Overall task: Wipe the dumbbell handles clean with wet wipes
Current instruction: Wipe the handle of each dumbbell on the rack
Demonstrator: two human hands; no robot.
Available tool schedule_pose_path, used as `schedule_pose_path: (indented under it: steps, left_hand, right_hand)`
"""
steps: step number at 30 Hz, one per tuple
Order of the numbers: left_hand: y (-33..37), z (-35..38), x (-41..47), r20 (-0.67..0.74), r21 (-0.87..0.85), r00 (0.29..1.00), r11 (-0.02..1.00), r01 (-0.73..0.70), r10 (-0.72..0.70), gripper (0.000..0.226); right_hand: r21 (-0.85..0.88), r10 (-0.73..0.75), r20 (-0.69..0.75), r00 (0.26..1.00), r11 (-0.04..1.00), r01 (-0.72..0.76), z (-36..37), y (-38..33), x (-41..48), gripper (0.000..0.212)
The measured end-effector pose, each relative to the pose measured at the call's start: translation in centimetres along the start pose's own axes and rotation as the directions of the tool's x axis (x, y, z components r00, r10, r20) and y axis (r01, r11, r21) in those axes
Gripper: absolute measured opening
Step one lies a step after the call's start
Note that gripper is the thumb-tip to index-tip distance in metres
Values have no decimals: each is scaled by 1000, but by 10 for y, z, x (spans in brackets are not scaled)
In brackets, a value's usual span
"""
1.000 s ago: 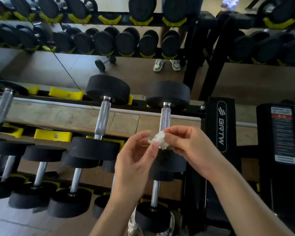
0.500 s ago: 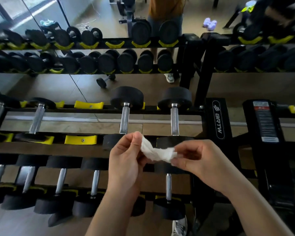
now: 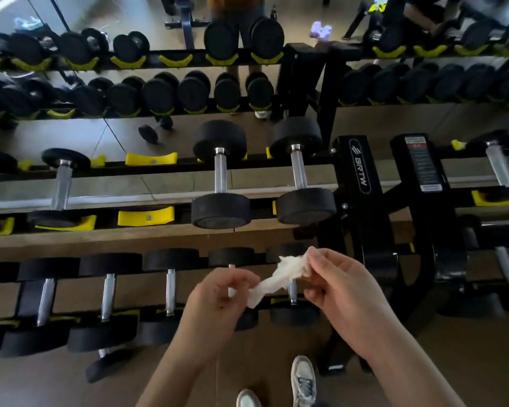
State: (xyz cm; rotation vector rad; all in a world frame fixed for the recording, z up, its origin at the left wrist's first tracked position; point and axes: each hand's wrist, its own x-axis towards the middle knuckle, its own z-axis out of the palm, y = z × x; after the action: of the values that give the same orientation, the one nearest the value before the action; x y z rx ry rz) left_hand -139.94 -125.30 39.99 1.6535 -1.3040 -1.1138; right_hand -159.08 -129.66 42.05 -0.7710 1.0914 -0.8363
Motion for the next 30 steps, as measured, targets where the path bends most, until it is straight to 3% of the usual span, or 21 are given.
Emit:
schedule_pose_path:
  steps: [2, 4, 8, 11, 13, 15, 17, 19, 20, 22, 25, 27, 30]
  left_hand:
    - [-1, 6, -6, -26, -254, 996, 964, 81, -91, 24]
    - [1, 15, -10, 81, -476, 983, 860, 183, -164, 27]
    - [-10, 49, -13, 270, -372, 952, 897, 239, -142, 30]
    - [-23, 76, -13, 212, -368, 948, 879, 302, -237, 9]
    - [-34, 94, -12, 213, -369, 936, 864, 343, -281, 10]
    - [-45, 111, -10, 212, -427, 918, 814, 395, -334, 14]
    - [-57, 130, -5, 190, -551, 887, 702, 451, -421, 19]
    - [-71, 151, 1, 178, -706, 847, 534, 464, -501, 23]
    - [-77, 161, 3, 167, -741, 841, 497, 451, -515, 22]
    - [-90, 180, 8, 155, -744, 845, 502, 441, -512, 22]
    - [-113, 203, 17, 245, -781, 849, 423, 459, -469, 28]
    - [-132, 211, 25, 270, -742, 859, 475, 473, -435, 21]
    - [-162, 218, 46, 295, -695, 881, 550, 463, -369, 18]
  right_hand:
    - [-155, 4, -22, 1000, 988, -8, -1, 17, -2, 33]
    - [-249, 5, -31, 1000, 968, -12, -4, 31, -2, 42]
    - [-280, -19, -30, 999, 960, 9, -15, 51, -1, 54]
    - [-258, 34, -31, 999, 965, -41, -36, 69, 6, 70]
    - [-197, 109, 3, 994, 975, -107, -56, 83, 10, 74]
    - [-86, 190, 73, 979, 979, -184, -79, 94, 17, 59]
    - [-15, 246, 155, 957, 969, -247, -101, 101, 23, 32]
    - [-50, 267, 200, 943, 964, -263, -125, 110, 30, 22]
    - [-67, 275, 202, 940, 962, -267, -136, 115, 35, 17]
    - [-6, 294, 153, 944, 955, -297, -154, 127, 45, 5]
    - [223, 309, -80, 948, 932, -285, -167, 154, 66, 7]
    - [273, 302, -236, 924, 933, -235, -163, 175, 81, 6]
    - [317, 326, -326, 887, 922, -222, -151, 212, 104, 18]
